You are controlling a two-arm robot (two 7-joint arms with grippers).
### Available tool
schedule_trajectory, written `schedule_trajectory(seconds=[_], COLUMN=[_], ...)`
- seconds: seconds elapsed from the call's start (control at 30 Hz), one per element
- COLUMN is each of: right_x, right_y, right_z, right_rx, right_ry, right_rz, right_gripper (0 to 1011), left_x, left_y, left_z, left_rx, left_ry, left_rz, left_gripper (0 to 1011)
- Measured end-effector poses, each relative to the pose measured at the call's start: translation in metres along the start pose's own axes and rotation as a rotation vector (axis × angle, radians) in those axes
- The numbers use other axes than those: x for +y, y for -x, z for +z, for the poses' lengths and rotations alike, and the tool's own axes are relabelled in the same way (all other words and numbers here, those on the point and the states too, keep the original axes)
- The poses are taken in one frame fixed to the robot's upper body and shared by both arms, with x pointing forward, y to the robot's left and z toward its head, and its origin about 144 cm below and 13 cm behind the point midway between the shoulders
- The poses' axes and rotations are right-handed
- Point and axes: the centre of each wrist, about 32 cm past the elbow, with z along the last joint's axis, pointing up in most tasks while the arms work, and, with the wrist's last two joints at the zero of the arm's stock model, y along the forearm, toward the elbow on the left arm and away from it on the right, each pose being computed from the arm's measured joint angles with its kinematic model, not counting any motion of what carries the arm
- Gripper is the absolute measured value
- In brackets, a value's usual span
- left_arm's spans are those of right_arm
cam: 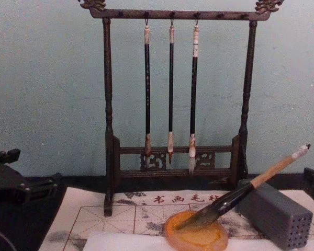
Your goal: Pick up the brush from the inkstone, write on the paper, then place the brush back to its original position.
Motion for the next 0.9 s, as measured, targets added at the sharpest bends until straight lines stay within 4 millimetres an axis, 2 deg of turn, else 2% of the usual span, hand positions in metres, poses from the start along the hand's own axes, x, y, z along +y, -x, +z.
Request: schedule_trajectory(seconds=[0.43, 0.9], right_x=[0.008, 0.014], right_y=[0.005, 0.014], right_z=[0.004, 0.002], right_rx=[0.453, 0.694], right_ry=[0.004, 0.004], right_rz=[0.035, 0.005], right_gripper=[1003, 1003], left_x=[0.000, 0.000], left_y=[0.000, 0.000], left_z=[0.000, 0.000], left_rx=[0.000, 0.000], left_ry=[0.000, 0.000], left_rz=[0.000, 0.000], left_gripper=[1001, 1001])
